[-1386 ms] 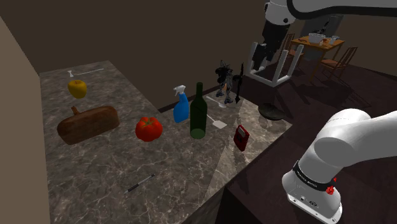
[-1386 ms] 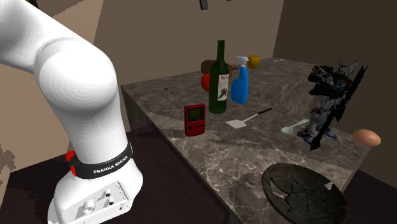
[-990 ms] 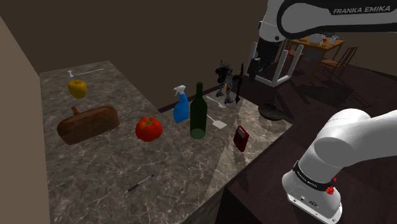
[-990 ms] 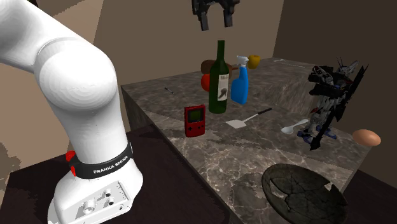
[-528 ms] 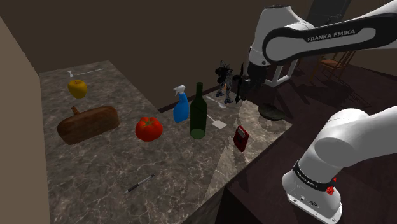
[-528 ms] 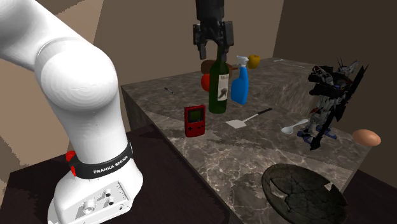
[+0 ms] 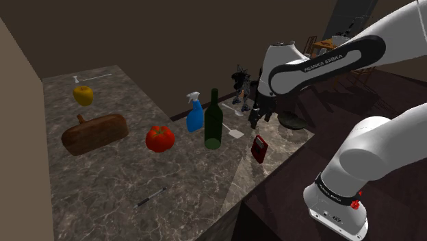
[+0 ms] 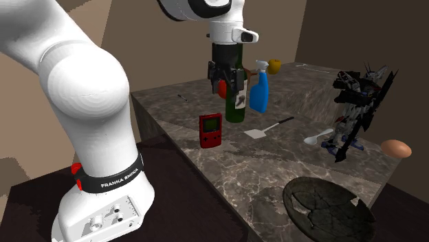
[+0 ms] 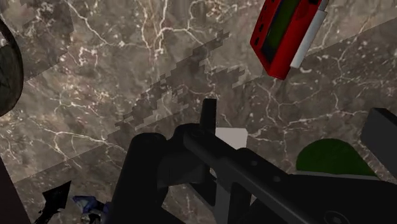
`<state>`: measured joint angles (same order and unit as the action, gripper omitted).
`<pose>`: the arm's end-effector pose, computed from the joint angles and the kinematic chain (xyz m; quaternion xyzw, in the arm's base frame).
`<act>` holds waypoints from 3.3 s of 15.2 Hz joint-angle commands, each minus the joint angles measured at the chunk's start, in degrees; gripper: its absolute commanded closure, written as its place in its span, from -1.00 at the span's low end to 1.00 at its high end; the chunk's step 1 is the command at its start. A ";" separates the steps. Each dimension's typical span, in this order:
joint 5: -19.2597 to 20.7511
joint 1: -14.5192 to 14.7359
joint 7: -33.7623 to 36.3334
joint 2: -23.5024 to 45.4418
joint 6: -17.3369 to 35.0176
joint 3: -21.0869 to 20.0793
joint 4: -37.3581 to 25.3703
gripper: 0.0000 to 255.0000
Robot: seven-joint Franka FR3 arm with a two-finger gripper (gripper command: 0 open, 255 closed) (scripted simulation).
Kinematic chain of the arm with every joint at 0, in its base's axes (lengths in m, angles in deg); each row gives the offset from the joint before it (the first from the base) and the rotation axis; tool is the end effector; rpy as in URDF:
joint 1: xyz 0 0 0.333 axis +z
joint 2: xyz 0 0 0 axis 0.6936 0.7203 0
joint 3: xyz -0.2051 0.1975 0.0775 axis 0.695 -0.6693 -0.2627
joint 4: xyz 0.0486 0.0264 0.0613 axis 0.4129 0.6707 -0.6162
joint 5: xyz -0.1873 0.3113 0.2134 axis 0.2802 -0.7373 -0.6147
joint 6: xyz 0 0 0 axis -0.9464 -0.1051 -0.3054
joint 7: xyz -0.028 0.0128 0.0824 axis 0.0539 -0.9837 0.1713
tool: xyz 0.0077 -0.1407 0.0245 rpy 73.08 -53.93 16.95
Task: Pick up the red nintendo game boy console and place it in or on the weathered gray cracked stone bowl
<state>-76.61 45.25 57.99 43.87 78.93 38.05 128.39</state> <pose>0.3792 0.0198 0.2879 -0.9994 0.0338 -0.0011 0.0093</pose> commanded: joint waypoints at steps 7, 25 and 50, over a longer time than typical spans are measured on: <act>-2.27 1.12 -0.17 7.72 10.17 0.13 3.31 -1.00; -2.51 1.27 -0.31 9.89 13.03 0.10 4.00 1.00; -1.28 0.71 0.96 -4.23 -10.31 0.23 -5.24 1.00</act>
<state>-77.95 45.99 58.95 40.11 69.50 38.24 123.53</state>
